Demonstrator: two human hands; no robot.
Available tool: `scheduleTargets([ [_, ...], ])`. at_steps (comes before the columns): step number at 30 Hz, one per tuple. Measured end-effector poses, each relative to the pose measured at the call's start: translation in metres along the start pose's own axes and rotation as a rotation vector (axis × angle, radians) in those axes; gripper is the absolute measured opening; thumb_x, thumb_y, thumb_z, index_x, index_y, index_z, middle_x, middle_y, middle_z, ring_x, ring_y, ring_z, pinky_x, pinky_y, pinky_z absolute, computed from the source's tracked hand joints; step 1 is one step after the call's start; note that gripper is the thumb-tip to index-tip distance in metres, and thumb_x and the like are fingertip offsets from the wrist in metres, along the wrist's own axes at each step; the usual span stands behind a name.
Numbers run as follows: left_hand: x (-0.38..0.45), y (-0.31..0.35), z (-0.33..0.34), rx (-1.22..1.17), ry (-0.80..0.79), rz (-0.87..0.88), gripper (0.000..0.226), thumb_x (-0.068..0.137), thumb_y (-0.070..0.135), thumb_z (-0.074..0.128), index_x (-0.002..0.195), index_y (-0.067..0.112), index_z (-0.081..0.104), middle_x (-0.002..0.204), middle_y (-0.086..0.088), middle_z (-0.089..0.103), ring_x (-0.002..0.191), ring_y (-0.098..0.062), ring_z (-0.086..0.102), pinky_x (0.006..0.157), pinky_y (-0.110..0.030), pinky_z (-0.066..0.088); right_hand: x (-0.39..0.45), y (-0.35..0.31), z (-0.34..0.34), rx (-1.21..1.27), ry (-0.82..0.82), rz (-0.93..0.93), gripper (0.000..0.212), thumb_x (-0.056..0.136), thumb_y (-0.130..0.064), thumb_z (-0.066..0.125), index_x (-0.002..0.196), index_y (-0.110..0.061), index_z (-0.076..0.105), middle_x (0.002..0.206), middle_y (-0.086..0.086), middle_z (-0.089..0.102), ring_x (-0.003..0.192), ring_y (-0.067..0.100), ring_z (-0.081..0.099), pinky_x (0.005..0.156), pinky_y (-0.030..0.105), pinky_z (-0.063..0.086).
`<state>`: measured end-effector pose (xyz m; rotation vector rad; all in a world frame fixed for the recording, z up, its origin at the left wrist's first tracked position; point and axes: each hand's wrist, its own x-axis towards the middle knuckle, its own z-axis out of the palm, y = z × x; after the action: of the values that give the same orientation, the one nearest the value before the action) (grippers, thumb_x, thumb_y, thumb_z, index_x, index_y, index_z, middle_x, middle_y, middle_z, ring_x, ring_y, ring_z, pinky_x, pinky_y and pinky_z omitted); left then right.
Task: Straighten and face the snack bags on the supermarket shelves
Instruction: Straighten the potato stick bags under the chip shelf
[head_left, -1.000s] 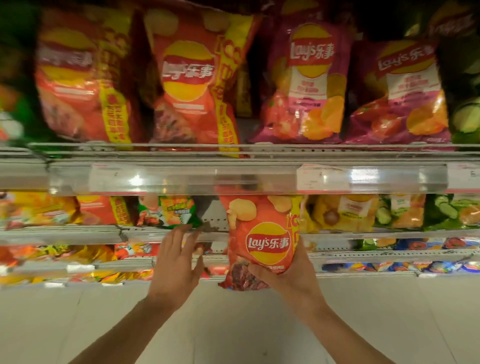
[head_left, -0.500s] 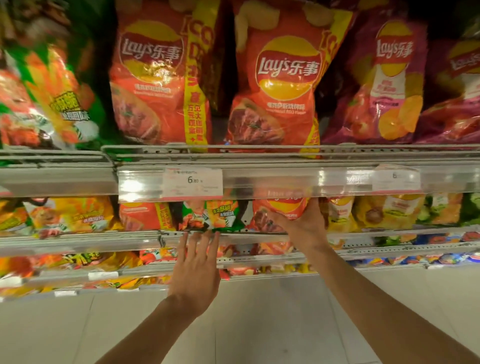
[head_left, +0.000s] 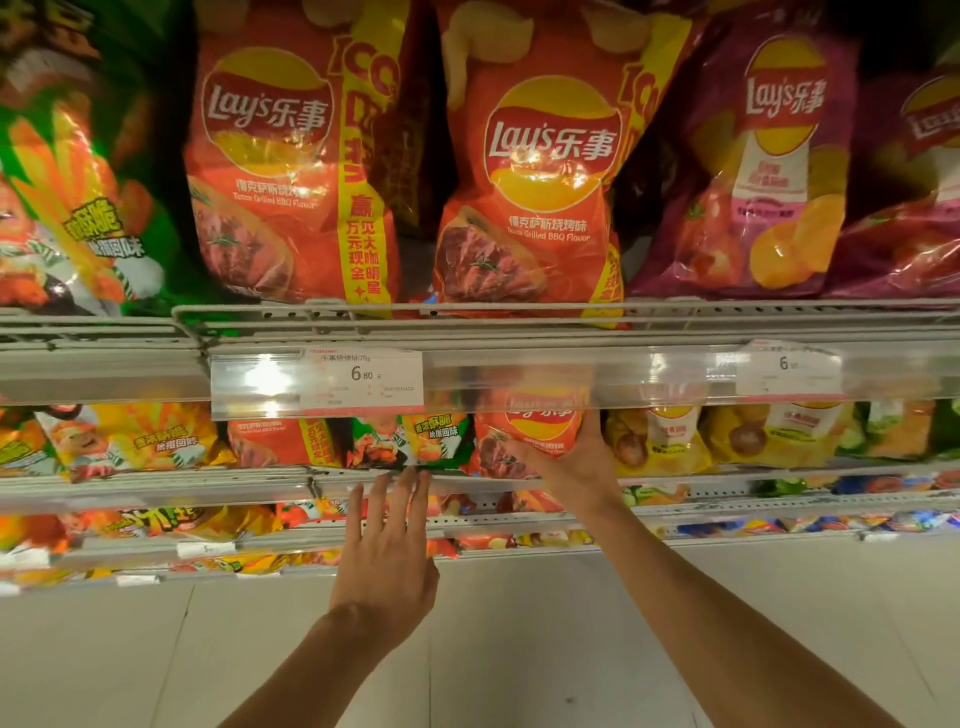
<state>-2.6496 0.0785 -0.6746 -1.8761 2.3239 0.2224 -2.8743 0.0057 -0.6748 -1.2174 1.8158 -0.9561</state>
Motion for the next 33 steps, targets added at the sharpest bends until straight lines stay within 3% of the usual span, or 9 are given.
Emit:
scheduleTargets([
  [4,-0.002,0.003,-0.007,0.018,-0.033,-0.013,0.09,0.099,0.047,0.036,0.144,0.017,-0.036,0.165,-0.007,-0.017,0.151,-0.033,-0.018,0.121,-0.055,-0.01,-0.006,0.0,0.001,-0.08,0.023,0.002,0.097,0.067,-0.058,0.086,0.142,-0.031,0.031,0.129,-0.004,0.061,0.115,0.019,0.061,0.096,0.037,0.055],
  [8,-0.003,0.006,-0.016,0.005,-0.065,-0.029,0.09,0.098,0.047,0.041,0.154,0.017,-0.023,0.165,-0.003,-0.012,0.151,-0.032,-0.014,0.122,-0.055,-0.007,-0.02,-0.003,0.0,-0.188,0.037,-0.015,0.091,0.075,-0.061,0.077,0.143,-0.016,0.037,0.138,0.008,0.056,0.128,0.03,0.055,0.1,0.049,0.053],
  [12,0.0,0.003,-0.018,-0.02,-0.084,-0.02,0.088,0.098,0.044,0.044,0.156,0.02,-0.017,0.166,-0.002,-0.01,0.152,-0.032,-0.014,0.122,-0.055,-0.006,-0.05,-0.007,-0.001,-0.225,0.136,-0.085,0.087,0.086,-0.049,0.072,0.152,-0.008,0.033,0.149,0.015,0.042,0.139,0.03,0.039,0.11,0.044,0.042],
  [15,-0.002,-0.007,-0.018,-0.068,-0.055,0.016,0.083,0.098,0.043,0.045,0.157,0.023,-0.01,0.166,0.002,-0.007,0.152,-0.029,-0.011,0.123,-0.053,-0.002,-0.083,-0.012,0.005,-0.312,0.36,-0.243,0.052,0.09,-0.028,0.074,0.13,-0.003,0.051,0.131,0.017,0.05,0.123,0.03,0.043,0.103,0.047,0.046],
  [18,-0.01,-0.027,-0.016,-0.213,0.08,0.072,0.072,0.096,0.04,0.05,0.157,0.025,0.013,0.164,0.005,0.009,0.151,-0.022,0.002,0.123,-0.043,0.012,-0.109,-0.022,0.025,-0.26,0.206,-0.282,0.033,0.091,-0.013,0.071,0.122,-0.012,0.058,0.124,0.008,0.056,0.115,0.019,0.048,0.096,0.043,0.052],
  [23,-0.013,-0.082,-0.025,-0.559,0.469,-0.166,0.061,0.089,0.019,0.068,0.142,0.007,0.039,0.147,-0.009,0.033,0.136,-0.025,0.033,0.113,-0.04,0.036,-0.104,-0.058,0.079,-0.091,-0.053,-0.246,0.056,0.096,-0.027,0.068,0.147,-0.022,0.045,0.139,-0.014,0.049,0.12,-0.003,0.045,0.095,0.006,0.035],
  [26,-0.002,-0.119,-0.036,-0.717,0.569,-0.324,0.06,0.088,0.018,0.07,0.137,0.002,0.04,0.137,-0.015,0.037,0.121,-0.017,0.036,0.105,-0.033,0.037,-0.083,-0.079,0.107,0.009,-0.035,-0.172,0.074,0.092,-0.031,0.073,0.154,-0.023,0.033,0.15,-0.008,0.04,0.128,-0.006,0.033,0.111,0.016,0.031],
  [29,0.015,-0.149,-0.042,-0.831,0.509,-0.306,0.057,0.088,0.03,0.071,0.131,0.005,0.043,0.119,-0.017,0.049,0.105,-0.017,0.042,0.095,-0.032,0.042,-0.06,-0.085,0.124,0.02,0.028,-0.121,0.09,0.082,-0.038,0.082,0.153,-0.02,0.031,0.153,-0.001,0.032,0.142,0.012,0.029,0.122,0.034,0.028],
  [33,0.034,-0.16,-0.048,-1.02,0.413,-0.312,0.051,0.082,0.039,0.077,0.118,0.017,0.048,0.102,-0.009,0.06,0.092,-0.022,0.06,0.085,-0.042,0.053,-0.039,-0.08,0.13,-0.001,0.011,-0.066,0.095,0.071,-0.045,0.089,0.148,-0.024,0.038,0.15,-0.002,0.038,0.14,0.013,0.031,0.119,0.027,0.021],
])
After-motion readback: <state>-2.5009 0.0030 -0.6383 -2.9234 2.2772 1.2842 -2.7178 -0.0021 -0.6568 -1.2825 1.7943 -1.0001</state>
